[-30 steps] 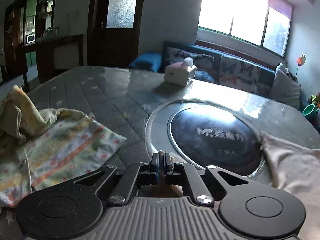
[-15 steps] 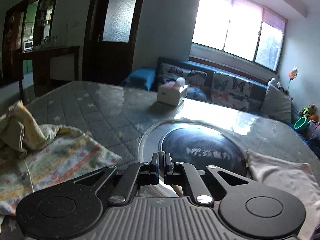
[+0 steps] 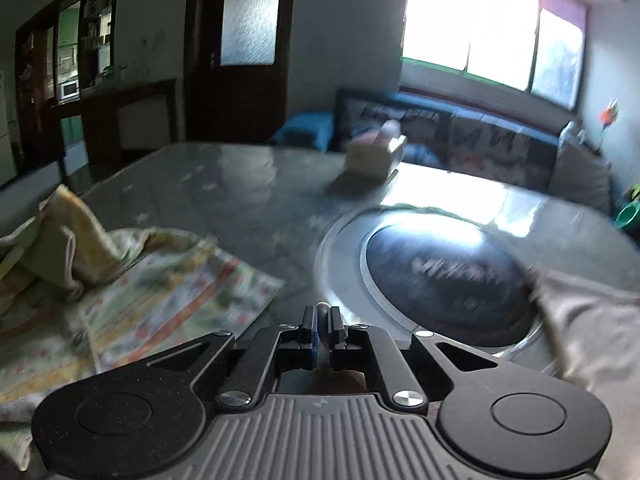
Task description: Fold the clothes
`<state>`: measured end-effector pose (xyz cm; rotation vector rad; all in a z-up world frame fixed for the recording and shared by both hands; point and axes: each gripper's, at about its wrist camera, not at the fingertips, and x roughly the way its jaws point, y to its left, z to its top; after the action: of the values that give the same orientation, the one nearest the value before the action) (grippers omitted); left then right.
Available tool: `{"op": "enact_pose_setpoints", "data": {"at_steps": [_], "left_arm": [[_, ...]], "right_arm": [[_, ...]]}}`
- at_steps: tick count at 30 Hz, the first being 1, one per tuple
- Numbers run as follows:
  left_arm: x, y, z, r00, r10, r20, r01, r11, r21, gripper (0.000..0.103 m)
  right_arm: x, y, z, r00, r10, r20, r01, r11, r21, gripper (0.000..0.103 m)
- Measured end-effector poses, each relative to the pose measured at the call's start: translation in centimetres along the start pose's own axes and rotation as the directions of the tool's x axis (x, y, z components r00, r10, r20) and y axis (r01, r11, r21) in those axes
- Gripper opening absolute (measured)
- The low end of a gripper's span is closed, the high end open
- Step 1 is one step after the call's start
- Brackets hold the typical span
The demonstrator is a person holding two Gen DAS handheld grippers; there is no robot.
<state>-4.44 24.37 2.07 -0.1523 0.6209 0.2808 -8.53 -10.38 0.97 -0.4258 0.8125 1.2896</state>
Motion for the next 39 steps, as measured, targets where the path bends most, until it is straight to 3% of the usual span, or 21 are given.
{"op": "enact_pose_setpoints", "data": {"at_steps": [4, 7, 10, 13, 17, 22, 29, 33, 35, 39], "left_arm": [[0.1, -0.5, 0.1, 0.999, 0.029, -0.022, -0.029, 1.000, 0.014, 0.009], [-0.5, -2.5, 0.8, 1.000, -0.022, 0.003, 0.022, 0.999, 0.044, 0.009], [-1.2, -4.9, 1.4, 0.990, -0.142, 0.008, 0.141, 0.988, 0.061, 0.009], [-1.2, -8.4, 1.3, 0.958, -0.283, -0.035, 0.285, 0.953, 0.103, 0.009], [-0.6, -12.9, 0.1, 0.900, -0.418, -0.121, 0.433, 0.888, 0.157, 0.009], [0.7, -16.0, -1.2, 0.863, -0.464, -0.199, 0.500, 0.842, 0.204, 0.008], [2.7, -15.2, -2.8, 0.878, -0.393, -0.272, 0.452, 0.868, 0.207, 0.009], [3.0, -15.2, -1.9, 0.880, -0.385, -0.278, 0.447, 0.870, 0.210, 0.011], [2.9, -15.8, -1.3, 0.882, -0.391, -0.262, 0.450, 0.864, 0.225, 0.011], [4.0, -17.0, 0.5, 0.872, -0.418, -0.255, 0.471, 0.858, 0.206, 0.012]], "right_arm": [[-2.6, -1.4, -0.6, 0.997, -0.070, 0.040, 0.068, 0.997, 0.047, 0.020], [-4.5, -3.2, -1.3, 0.987, -0.152, 0.053, 0.146, 0.984, 0.103, 0.021], [-6.2, -5.8, -2.3, 0.965, -0.259, 0.047, 0.246, 0.952, 0.182, 0.021], [-7.5, -8.4, -3.3, 0.938, -0.344, 0.034, 0.325, 0.910, 0.256, 0.022], [-9.0, -12.3, -4.9, 0.897, -0.441, 0.009, 0.412, 0.845, 0.341, 0.022], [-9.7, -16.1, -6.6, 0.866, -0.499, -0.021, 0.462, 0.784, 0.414, 0.022], [-9.8, -19.1, -7.9, 0.853, -0.519, -0.056, 0.486, 0.749, 0.451, 0.023], [-10.0, -20.7, -8.1, 0.835, -0.545, -0.074, 0.515, 0.727, 0.453, 0.023], [-10.4, -21.5, -8.1, 0.825, -0.560, -0.071, 0.523, 0.712, 0.468, 0.028], [-10.6, -23.2, -7.9, 0.812, -0.580, -0.067, 0.533, 0.690, 0.490, 0.030]]}}
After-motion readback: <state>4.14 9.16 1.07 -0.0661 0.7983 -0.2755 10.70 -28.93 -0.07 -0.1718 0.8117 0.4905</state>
